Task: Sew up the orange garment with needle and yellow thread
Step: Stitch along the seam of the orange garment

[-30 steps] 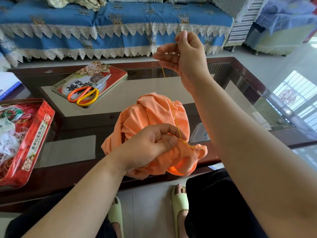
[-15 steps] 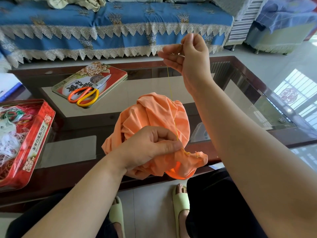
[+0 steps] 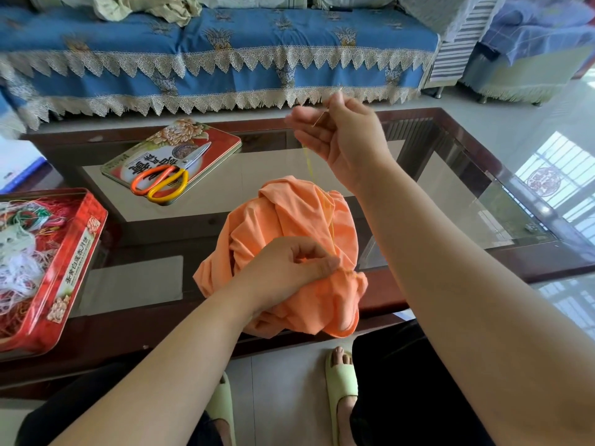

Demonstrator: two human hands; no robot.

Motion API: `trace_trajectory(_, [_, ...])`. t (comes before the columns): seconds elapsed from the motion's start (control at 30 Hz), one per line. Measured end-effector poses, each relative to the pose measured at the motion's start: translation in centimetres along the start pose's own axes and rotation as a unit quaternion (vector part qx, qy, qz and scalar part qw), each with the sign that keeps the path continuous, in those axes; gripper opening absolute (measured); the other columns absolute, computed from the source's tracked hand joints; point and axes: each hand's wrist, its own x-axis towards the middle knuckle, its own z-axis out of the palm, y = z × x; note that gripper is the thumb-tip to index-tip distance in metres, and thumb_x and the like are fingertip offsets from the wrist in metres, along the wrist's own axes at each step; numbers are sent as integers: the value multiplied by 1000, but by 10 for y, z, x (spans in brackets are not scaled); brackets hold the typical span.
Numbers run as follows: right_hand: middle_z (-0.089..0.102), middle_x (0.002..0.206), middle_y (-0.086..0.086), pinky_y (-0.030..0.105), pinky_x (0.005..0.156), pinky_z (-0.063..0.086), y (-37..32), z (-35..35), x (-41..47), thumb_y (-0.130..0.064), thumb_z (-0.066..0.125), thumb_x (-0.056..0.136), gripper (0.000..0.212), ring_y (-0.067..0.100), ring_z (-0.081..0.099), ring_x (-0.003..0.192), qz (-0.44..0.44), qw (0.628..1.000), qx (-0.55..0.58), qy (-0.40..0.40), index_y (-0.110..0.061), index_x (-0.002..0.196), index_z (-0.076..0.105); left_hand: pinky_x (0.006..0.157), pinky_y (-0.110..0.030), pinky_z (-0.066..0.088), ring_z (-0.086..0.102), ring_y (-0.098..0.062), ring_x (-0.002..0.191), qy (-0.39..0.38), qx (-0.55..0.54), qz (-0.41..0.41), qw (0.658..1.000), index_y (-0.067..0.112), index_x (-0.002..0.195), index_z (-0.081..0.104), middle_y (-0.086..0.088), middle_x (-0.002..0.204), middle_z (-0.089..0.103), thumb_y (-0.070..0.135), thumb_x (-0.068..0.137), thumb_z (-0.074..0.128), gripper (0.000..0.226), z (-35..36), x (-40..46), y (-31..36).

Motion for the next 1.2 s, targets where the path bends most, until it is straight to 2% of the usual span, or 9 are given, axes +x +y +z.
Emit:
trace_trajectory(0.13, [62, 54, 1, 19, 41, 48, 10, 7, -17, -22, 29, 107, 23, 15, 65, 49, 78, 997, -26, -5, -13, 90, 42, 77, -18, 43, 60, -4, 83, 73, -58, -29, 995, 23, 78, 71, 13, 78, 67, 39, 86, 67, 19, -5, 6, -3])
trace_trajectory(0.3, [35, 51, -4, 17, 37, 25, 21, -5, -52, -17, 35, 104, 16, 8, 32, 39, 185, 977, -97, -51, -12, 92, 45, 86, -28, 49, 65, -14, 93, 93, -130, -61, 985, 22, 86, 74, 6, 88, 74, 49, 68, 70, 33, -15, 6, -5])
trace_trajectory(0.43, [54, 63, 1, 18, 45, 40, 16, -21, -73, -15, 46, 101, 14, 11, 44, 48, 150, 960, -225, -75, -6, 96, 54, 76, -14, 52, 67, -1, 81, 48, -120, -48, 990, 22, 88, 74, 10, 82, 74, 26, 86, 67, 8, -18, 2, -3])
trace_trajectory(0.57, [73, 83, 1, 19, 48, 44, 8, -28, -82, -22, 53, 98, 15, 11, 51, 48, 103, 954, -271, -73, -9, 95, 61, 71, -16, 54, 68, -6, 83, 45, -157, -45, 986, 18, 96, 73, 3, 91, 75, 26, 87, 66, 14, -22, -2, -1])
trace_trajectory(0.7, [60, 62, -4, 20, 48, 43, 12, -28, -83, -27, 66, 89, 18, 8, 52, 51, 45, 955, -292, -16, -10, 93, 68, 75, -23, 53, 69, -15, 92, 53, -172, -58, 982, 17, 98, 73, -2, 96, 76, 31, 80, 68, 24, -23, -2, -1])
trace_trajectory(0.87, [58, 71, 7, 22, 50, 46, 20, 2, -81, -17, 67, 88, 12, 9, 56, 57, -36, 958, -281, -47, -6, 92, 68, 73, -23, 51, 67, -13, 89, 12, -180, -77, 981, 16, 100, 70, 0, 91, 74, 33, 71, 75, 33, -12, 1, -2])
trace_trajectory(0.97, [63, 73, 7, 21, 54, 52, 27, 14, -91, -15, 66, 88, 16, 10, 63, 61, -19, 953, -282, -109, -1, 95, 67, 74, -19, 52, 66, -4, 85, 48, -159, -41, 985, 27, 107, 61, 11, 86, 70, 11, 91, 64, 23, -5, 1, -2])
trace_trajectory(1.07, [66, 69, 11, 24, 54, 52, 32, 4, -106, -22, 69, 86, 21, 16, 64, 61, 21, 945, -305, -120, -1, 86, 67, 66, -21, 52, 58, -12, 72, 90, -184, -14, 979, 15, 101, 64, -1, 74, 61, 1, 100, 39, 29, -8, 0, -3])
trace_trajectory(1.2, [66, 67, 8, 17, 45, 44, 31, -15, -119, -19, 65, 90, 19, 12, 58, 53, 80, 954, -275, -86, -1, 85, 69, 61, -30, 51, 57, -23, 57, 57, -261, -19, 963, -7, 107, 63, -14, 61, 56, 6, 86, 58, 25, -13, 2, -5])
